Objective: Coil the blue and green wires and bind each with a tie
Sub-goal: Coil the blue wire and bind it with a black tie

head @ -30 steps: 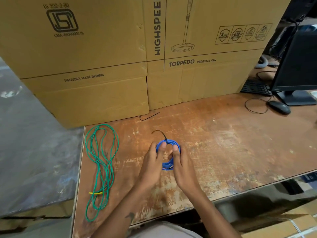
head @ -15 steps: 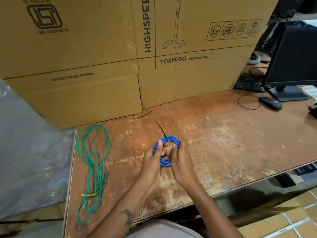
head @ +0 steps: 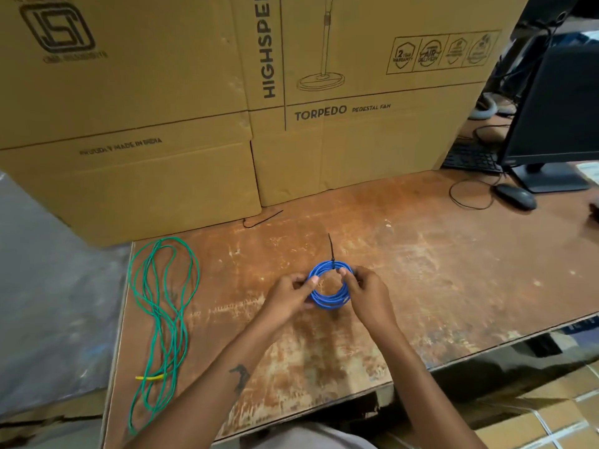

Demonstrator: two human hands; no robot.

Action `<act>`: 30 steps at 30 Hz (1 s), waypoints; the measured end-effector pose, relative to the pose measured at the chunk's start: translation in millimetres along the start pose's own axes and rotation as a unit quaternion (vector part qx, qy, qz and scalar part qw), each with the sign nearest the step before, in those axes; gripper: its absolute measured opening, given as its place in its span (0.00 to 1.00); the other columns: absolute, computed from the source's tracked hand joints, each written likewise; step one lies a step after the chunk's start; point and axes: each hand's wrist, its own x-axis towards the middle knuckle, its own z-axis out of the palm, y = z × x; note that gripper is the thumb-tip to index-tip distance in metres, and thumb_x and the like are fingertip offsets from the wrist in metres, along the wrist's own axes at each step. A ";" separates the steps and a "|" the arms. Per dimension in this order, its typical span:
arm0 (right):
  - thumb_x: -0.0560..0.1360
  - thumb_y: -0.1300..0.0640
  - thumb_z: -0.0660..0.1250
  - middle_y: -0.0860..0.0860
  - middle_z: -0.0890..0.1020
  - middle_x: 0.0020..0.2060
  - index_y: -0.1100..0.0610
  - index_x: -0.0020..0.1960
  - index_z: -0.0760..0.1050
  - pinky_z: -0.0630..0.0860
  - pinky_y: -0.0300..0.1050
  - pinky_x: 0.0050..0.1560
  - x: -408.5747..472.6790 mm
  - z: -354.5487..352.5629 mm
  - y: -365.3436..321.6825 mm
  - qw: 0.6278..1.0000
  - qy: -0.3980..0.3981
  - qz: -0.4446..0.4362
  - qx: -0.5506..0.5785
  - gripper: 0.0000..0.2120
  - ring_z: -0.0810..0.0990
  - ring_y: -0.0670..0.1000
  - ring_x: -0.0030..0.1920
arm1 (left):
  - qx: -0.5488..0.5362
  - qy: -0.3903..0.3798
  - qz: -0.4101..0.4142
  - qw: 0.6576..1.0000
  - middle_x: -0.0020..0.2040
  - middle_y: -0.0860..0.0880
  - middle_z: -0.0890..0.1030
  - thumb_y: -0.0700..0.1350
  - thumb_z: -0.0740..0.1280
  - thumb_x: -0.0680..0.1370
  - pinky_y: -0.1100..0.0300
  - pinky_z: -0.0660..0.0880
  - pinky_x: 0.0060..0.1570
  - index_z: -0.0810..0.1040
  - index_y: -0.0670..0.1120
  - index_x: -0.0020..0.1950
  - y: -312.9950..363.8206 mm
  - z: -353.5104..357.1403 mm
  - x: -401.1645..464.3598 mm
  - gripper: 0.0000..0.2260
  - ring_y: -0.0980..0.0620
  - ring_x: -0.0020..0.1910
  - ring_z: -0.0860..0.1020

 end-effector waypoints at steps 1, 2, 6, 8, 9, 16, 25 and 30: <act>0.85 0.50 0.65 0.49 0.84 0.36 0.53 0.51 0.84 0.69 0.34 0.33 7.8 -2.2 2.0 1.000 0.022 0.006 0.007 0.11 0.80 0.51 0.37 | -0.015 0.007 -0.008 1.000 0.49 0.38 0.84 0.45 0.70 0.81 0.58 0.83 0.41 0.82 0.36 0.57 -0.5 5.5 11.1 0.12 0.49 0.44 0.84; 0.85 0.50 0.66 0.49 0.84 0.38 0.53 0.53 0.84 0.69 0.33 0.34 16.3 -6.3 4.2 0.999 0.047 0.005 0.012 0.10 0.82 0.50 0.39 | -0.022 0.020 -0.011 1.000 0.50 0.36 0.85 0.44 0.72 0.80 0.60 0.82 0.38 0.82 0.35 0.57 2.8 12.6 22.9 0.13 0.49 0.41 0.84; 0.84 0.49 0.68 0.47 0.83 0.41 0.50 0.61 0.78 0.76 0.47 0.41 60.8 -34.3 12.5 0.992 0.123 -0.026 0.023 0.09 0.83 0.47 0.41 | 0.003 0.088 0.026 0.996 0.44 0.42 0.86 0.42 0.76 0.76 0.62 0.80 0.30 0.83 0.34 0.55 32.8 51.0 81.7 0.13 0.58 0.29 0.82; 0.84 0.50 0.67 0.47 0.82 0.41 0.51 0.60 0.76 0.76 0.50 0.42 88.7 -46.8 18.4 0.991 0.127 -0.033 0.011 0.08 0.82 0.49 0.41 | 0.038 0.115 0.051 0.991 0.44 0.45 0.86 0.44 0.77 0.75 0.62 0.80 0.30 0.84 0.36 0.53 48.3 69.0 112.9 0.12 0.60 0.27 0.81; 0.84 0.50 0.67 0.47 0.82 0.42 0.51 0.60 0.76 0.77 0.51 0.43 103.7 -50.5 22.6 0.992 0.125 -0.034 0.006 0.07 0.83 0.50 0.41 | 0.055 0.123 0.063 0.989 0.44 0.46 0.86 0.45 0.77 0.75 0.63 0.80 0.30 0.84 0.39 0.52 54.1 76.9 126.7 0.11 0.61 0.26 0.80; 0.82 0.51 0.69 0.52 0.87 0.44 0.56 0.56 0.79 0.80 0.51 0.45 177.5 -52.9 60.7 0.994 0.098 0.009 -0.053 0.08 0.85 0.55 0.44 | 0.139 0.179 0.074 0.971 0.49 0.46 0.87 0.46 0.75 0.76 0.62 0.74 0.41 0.87 0.41 0.53 56.8 113.7 186.9 0.10 0.53 0.41 0.82; 0.81 0.49 0.64 0.56 0.85 0.42 0.55 0.50 0.84 0.74 0.48 0.43 201.5 -35.7 76.3 0.984 0.090 0.017 -0.154 0.13 0.82 0.58 0.46 | 0.231 0.222 0.130 0.938 0.48 0.47 0.88 0.48 0.75 0.77 0.55 0.80 0.48 0.88 0.44 0.52 41.5 120.8 206.5 0.09 0.49 0.45 0.84; 0.82 0.54 0.66 0.57 0.82 0.48 0.56 0.57 0.83 0.69 0.48 0.47 191.9 -35.4 69.1 0.983 0.115 0.010 -0.143 0.10 0.78 0.57 0.50 | 0.175 0.249 0.115 0.946 0.45 0.51 0.88 0.48 0.79 0.71 0.54 0.81 0.48 0.89 0.47 0.49 33.8 122.2 213.4 0.09 0.56 0.41 0.84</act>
